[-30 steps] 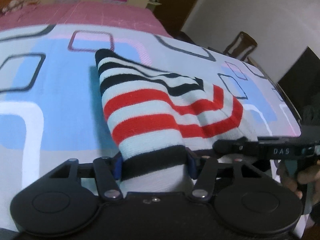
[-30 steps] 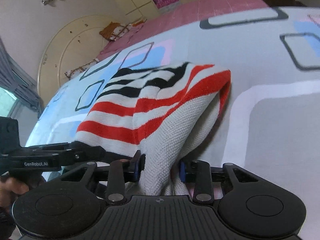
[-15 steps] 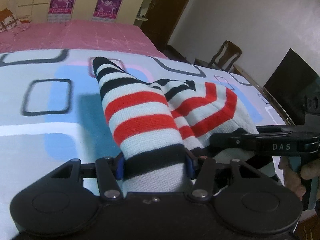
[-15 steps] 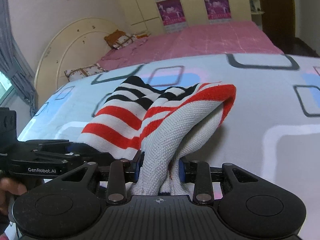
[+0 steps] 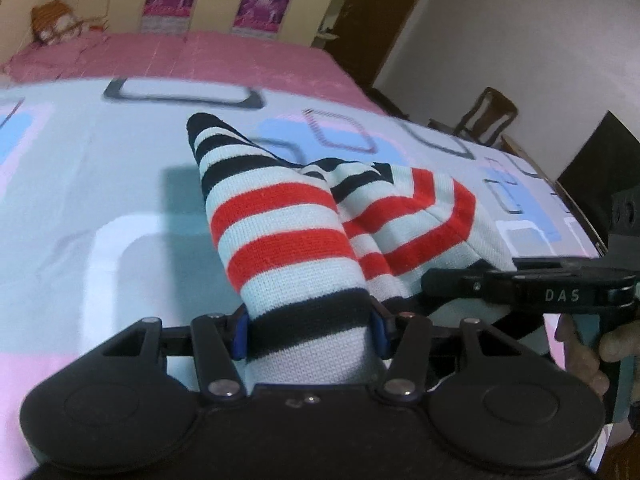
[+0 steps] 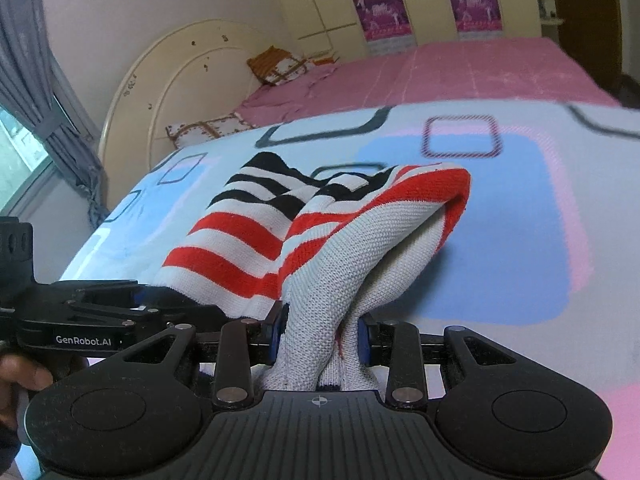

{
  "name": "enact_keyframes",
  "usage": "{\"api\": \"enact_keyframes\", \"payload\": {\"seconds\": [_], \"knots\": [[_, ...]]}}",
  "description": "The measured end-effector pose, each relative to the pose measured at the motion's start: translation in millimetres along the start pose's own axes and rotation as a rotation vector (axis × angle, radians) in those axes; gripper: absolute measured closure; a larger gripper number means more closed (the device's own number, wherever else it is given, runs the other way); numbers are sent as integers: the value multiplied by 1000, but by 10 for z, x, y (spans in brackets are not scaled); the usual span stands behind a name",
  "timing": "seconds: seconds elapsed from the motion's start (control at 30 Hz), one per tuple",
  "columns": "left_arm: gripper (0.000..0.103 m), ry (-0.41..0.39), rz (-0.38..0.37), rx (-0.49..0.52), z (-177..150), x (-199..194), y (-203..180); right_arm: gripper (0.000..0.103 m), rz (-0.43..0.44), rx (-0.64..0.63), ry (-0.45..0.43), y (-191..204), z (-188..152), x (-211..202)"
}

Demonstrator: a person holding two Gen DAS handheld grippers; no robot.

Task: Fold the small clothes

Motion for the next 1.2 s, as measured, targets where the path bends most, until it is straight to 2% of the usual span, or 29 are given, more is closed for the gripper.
{"api": "enact_keyframes", "payload": {"seconds": [0.03, 0.1, 0.13, 0.17, 0.3, 0.4, 0.43, 0.47, 0.53, 0.57, 0.6, 0.63, 0.67, 0.73, 0.77, 0.83, 0.87, 0.97, 1.1, 1.2], "knots": [[46, 16, 7, -16, -30, 55, 106, 69, 4, 16, 17, -9, -55, 127], [31, 49, 1, -82, -122, 191, 322, 68, -27, 57, 78, -158, -248, 411], [31, 38, -22, -135, -129, 225, 350, 63, -11, 120, 83, -241, -324, 493], [31, 30, -31, -146, -132, 226, 350, 64, 25, 186, 61, -315, -344, 499], [29, 8, -19, -104, -133, 221, 246, 63, 23, 171, 69, -350, -321, 485], [13, -9, 4, -100, -165, 91, 340, 63, 39, 213, 91, -349, -307, 503], [13, -25, 6, -94, -177, -10, 388, 58, 32, 210, 92, -365, -291, 470], [15, -44, 8, -95, -177, -109, 454, 49, 2, 195, 80, -397, -259, 399], [32, -106, 10, -95, -75, -282, 471, 48, -77, 137, -8, -440, -159, 103], [34, -131, 9, -88, -3, -335, 493, 48, -110, 113, -46, -454, -77, 15], [36, -149, 3, -77, 78, -354, 465, 50, -133, 81, -78, -445, 14, -40], [39, -152, -9, -62, 156, -331, 418, 65, -130, 39, -97, -394, 111, -47], [42, -143, -19, -40, 221, -274, 361, 75, -124, 5, -93, -334, 177, -4], [50, -109, -17, 13, 293, -108, 253, 77, -119, -66, -47, -194, 245, 186], [50, -84, -15, 40, 288, 6, 204, 80, -138, -106, -21, -156, 238, 285], [49, -25, 26, 120, 149, 207, 168, 81, -229, -218, 91, -176, 69, 563], [49, -47, 36, 143, 128, 226, 146, 81, -249, -233, 103, -219, -12, 631], [49, -42, 28, 139, 112, 203, 144, 81, -235, -154, 95, -279, -12, 606], [50, -41, 16, 146, 93, 183, 151, 81, -241, -143, 94, -277, 9, 618], [50, -49, 23, 170, 76, 170, 126, 80, -257, -130, 62, -247, 28, 479]]}}
Point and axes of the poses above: each gripper's, at about its wrist camera, not at the fingertips, and x roughly the way its jaws point, y to its left, z to its top, the point moved 10 cm from there along x, roughly the way its jaws point, and after that the axes turned 8 degrees about -x, right-handed, at the moved point
